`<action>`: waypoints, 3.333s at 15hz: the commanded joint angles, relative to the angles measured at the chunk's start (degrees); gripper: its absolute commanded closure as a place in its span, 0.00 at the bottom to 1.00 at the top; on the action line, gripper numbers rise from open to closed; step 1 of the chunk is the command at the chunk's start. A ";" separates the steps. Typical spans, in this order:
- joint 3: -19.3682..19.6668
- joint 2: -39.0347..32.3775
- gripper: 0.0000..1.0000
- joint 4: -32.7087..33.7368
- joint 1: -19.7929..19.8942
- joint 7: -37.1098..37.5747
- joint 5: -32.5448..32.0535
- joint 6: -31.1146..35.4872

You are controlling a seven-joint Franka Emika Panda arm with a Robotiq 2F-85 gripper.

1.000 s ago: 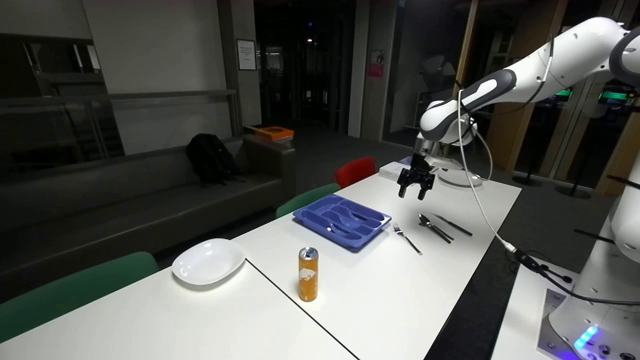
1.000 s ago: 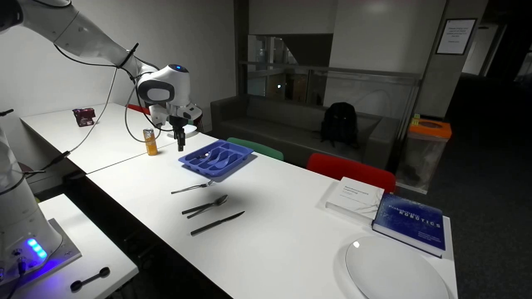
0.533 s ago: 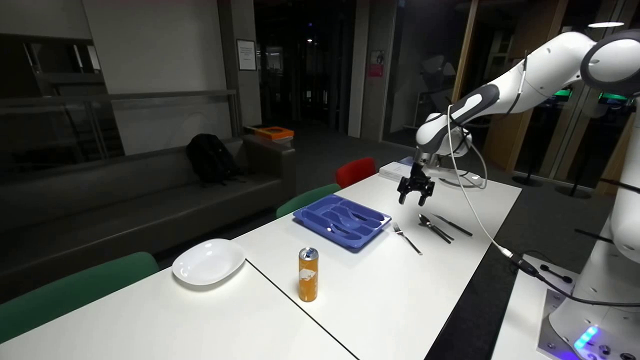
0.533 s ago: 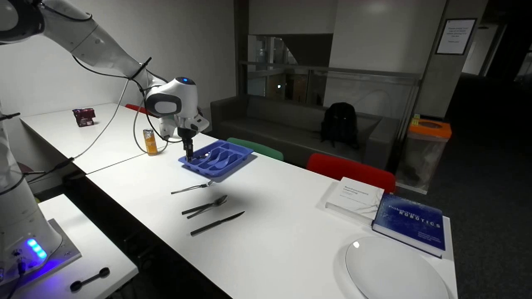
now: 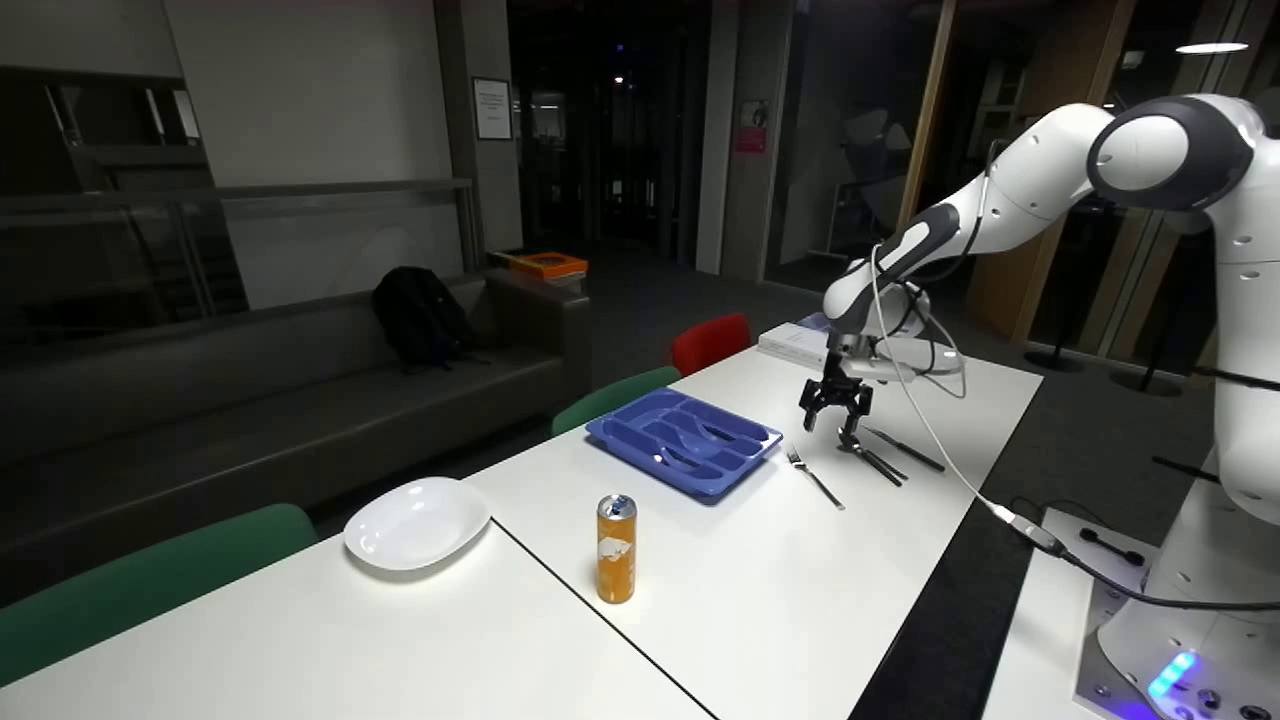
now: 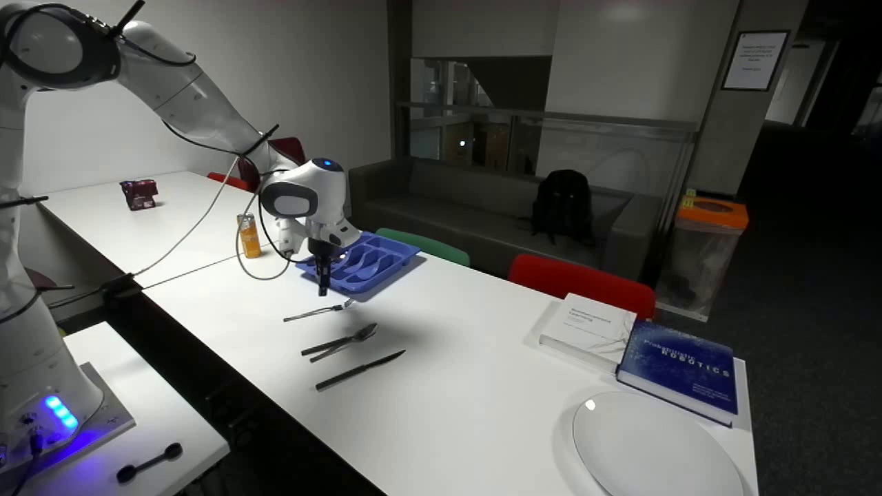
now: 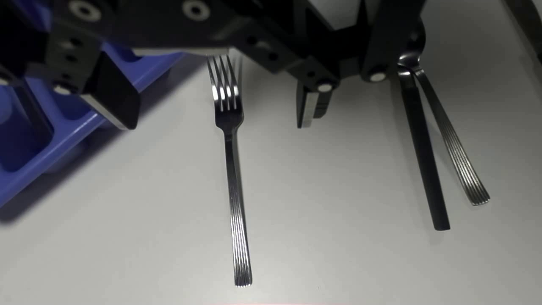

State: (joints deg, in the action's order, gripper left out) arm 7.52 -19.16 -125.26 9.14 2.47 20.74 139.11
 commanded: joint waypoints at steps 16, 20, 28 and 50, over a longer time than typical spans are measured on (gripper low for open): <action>0.31 -12.98 0.00 4.88 -4.74 13.84 -4.02 10.04; 2.04 -13.68 0.00 5.00 -7.57 20.07 -6.67 11.16; 5.11 -13.06 0.00 4.59 -10.22 23.39 -13.55 7.63; 2.90 -13.47 1.00 7.18 -8.69 14.39 -20.04 -1.08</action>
State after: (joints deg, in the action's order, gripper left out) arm 11.26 -32.76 -118.92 -0.72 18.71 1.76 140.40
